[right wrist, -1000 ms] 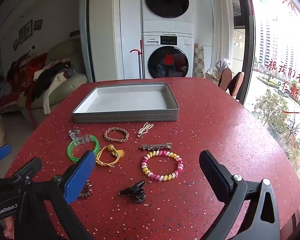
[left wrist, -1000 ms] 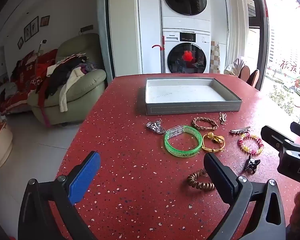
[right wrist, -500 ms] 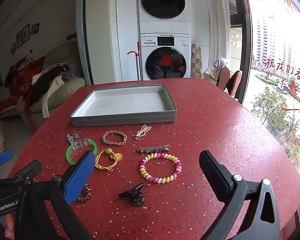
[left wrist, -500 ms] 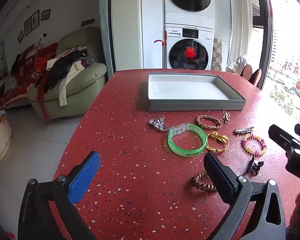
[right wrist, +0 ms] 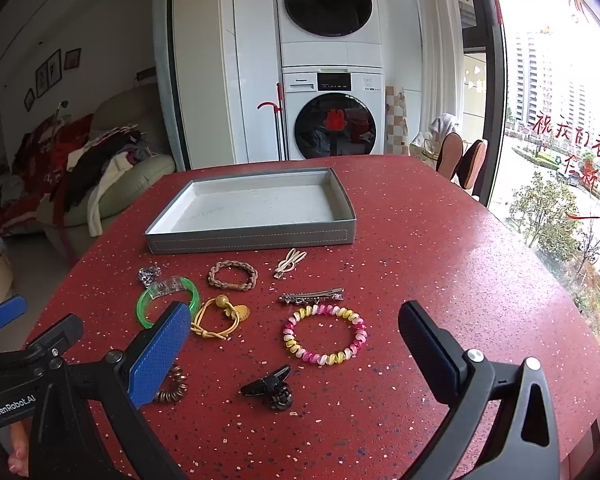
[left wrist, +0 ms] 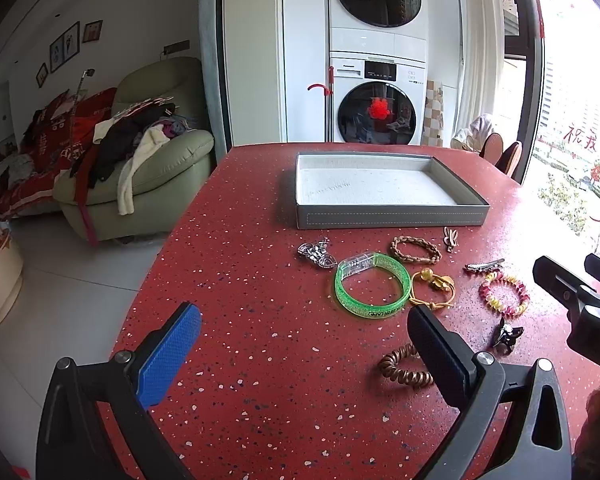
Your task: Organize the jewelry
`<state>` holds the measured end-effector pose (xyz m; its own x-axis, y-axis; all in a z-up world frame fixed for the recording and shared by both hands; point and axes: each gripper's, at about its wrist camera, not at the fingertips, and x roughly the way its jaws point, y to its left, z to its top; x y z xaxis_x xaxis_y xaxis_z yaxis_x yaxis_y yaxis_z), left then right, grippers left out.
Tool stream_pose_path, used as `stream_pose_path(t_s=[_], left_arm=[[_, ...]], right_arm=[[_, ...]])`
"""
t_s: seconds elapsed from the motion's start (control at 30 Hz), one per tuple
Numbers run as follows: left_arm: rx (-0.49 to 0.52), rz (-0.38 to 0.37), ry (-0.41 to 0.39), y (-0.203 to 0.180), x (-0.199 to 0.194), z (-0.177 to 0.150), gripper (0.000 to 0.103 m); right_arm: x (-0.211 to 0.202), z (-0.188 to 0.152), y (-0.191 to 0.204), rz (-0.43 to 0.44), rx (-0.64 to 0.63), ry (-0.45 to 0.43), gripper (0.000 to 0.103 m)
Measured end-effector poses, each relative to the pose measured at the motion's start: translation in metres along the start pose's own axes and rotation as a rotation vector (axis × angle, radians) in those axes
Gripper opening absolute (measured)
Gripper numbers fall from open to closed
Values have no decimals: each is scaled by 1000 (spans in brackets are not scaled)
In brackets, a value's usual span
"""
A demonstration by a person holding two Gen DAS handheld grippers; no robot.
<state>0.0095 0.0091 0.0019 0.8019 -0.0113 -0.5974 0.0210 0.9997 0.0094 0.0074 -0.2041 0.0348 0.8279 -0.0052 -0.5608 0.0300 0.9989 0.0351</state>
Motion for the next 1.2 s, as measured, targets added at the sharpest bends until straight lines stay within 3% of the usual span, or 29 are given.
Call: stream_pose_path(t_s=[1.2], left_arm=[[10,-5,16,-3,-1,-4,103]], right_arm=[[-1,-5,-2,-4,2,24,103]])
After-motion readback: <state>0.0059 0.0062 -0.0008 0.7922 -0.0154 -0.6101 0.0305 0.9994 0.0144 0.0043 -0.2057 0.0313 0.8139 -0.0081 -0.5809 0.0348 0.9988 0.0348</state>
